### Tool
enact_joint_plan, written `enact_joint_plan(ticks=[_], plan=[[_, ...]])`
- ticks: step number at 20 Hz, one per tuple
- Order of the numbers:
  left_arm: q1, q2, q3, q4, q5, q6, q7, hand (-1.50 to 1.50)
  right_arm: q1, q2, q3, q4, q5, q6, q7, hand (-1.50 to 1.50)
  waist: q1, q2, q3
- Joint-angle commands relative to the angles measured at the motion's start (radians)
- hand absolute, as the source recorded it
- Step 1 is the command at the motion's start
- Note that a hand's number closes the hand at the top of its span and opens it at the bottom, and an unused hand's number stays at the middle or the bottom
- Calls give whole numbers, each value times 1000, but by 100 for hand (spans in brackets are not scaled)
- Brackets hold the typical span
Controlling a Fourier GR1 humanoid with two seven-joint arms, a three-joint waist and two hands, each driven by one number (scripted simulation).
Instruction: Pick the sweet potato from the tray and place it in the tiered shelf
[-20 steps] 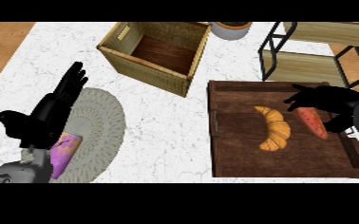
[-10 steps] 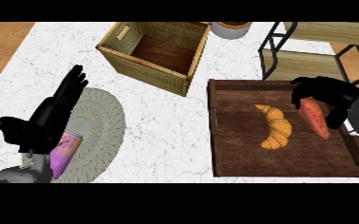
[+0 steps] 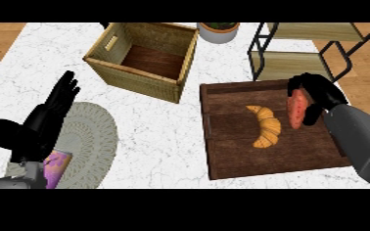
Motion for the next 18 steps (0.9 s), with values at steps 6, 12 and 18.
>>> enact_joint_plan(ticks=[6, 12, 18], plan=[[42, -3, 9, -2, -10, 21, 9, 0, -109, 220, -132, -150, -104, -334, 377, 150, -20, -11, 23], [47, -1, 24, 9, -4, 13, -15, 0, -224, 294, -78, -272, -21, -469, 649, 150, -26, -2, 23], [16, 20, 51, -13, 36, -13, 23, 0, -307, 278, -33, -431, 55, -438, 940, 150, -28, 8, 28]])
